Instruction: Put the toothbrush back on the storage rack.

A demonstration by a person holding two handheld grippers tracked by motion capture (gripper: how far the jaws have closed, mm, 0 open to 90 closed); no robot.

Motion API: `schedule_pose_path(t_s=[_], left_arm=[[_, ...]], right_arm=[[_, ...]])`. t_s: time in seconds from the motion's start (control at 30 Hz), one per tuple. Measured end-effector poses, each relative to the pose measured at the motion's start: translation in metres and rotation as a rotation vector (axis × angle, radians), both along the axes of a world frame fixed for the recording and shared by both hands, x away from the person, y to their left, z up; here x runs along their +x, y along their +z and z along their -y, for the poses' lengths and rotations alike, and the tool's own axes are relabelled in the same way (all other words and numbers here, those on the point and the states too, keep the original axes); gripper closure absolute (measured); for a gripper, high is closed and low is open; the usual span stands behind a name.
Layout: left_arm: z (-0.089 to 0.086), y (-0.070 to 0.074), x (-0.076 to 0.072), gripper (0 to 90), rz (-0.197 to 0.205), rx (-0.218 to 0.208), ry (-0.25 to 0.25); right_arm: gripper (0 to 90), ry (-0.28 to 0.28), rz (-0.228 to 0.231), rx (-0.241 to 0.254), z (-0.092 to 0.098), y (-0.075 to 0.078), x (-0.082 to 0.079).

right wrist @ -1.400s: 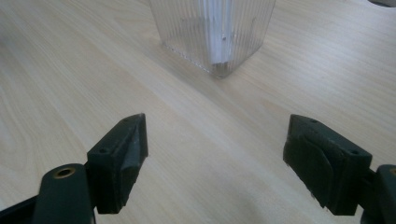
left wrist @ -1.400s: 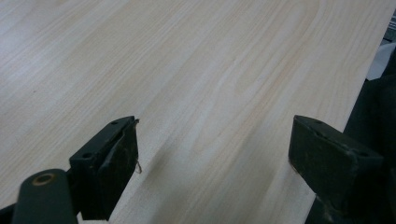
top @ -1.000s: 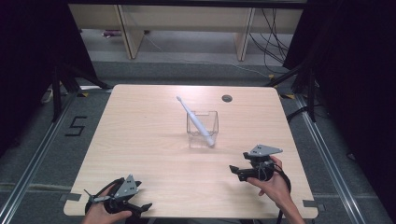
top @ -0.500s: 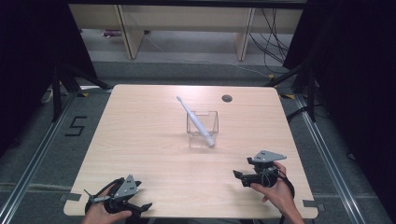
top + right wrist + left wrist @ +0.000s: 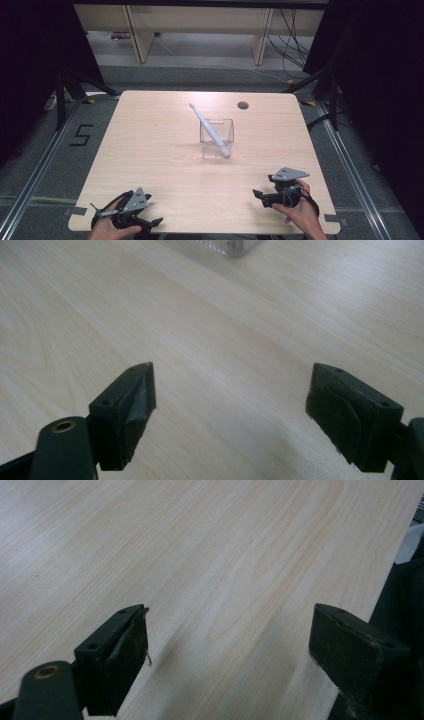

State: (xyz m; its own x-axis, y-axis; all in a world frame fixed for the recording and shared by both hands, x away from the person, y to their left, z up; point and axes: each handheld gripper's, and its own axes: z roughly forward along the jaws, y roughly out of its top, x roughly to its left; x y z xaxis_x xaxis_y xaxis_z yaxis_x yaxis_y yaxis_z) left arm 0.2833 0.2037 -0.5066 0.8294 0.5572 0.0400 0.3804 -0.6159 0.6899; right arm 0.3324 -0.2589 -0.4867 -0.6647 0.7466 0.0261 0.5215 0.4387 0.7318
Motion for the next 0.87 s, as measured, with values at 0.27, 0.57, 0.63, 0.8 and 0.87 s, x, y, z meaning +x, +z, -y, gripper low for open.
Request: schedule_pose_path(t_s=[0.27,0.57,0.63,0.8,0.87], left_arm=[[0.000,-0.001,0.000,15.5,-0.003,0.003,0.000],[0.000,-0.001,0.000,15.5,-0.010,0.011,0.004],[0.000,-0.001,0.000,15.5,-0.010,0.011,0.001],[-0.001,0.000,0.002,15.5,-0.007,0.025,-0.016],[-0.001,0.001,0.002,15.5,-0.007,0.024,-0.015]], right_arm=[[17.9,0.011,-0.014,-0.044,0.001,-0.002,-0.006],[18.2,0.015,-0.030,-0.057,0.003,-0.004,-0.010],[18.3,0.002,-0.047,-0.060,0.002,-0.004,-0.012],[18.3,-0.005,-0.054,-0.054,0.002,-0.005,-0.013],[18.3,0.002,-0.047,-0.058,0.004,-0.005,-0.012]])
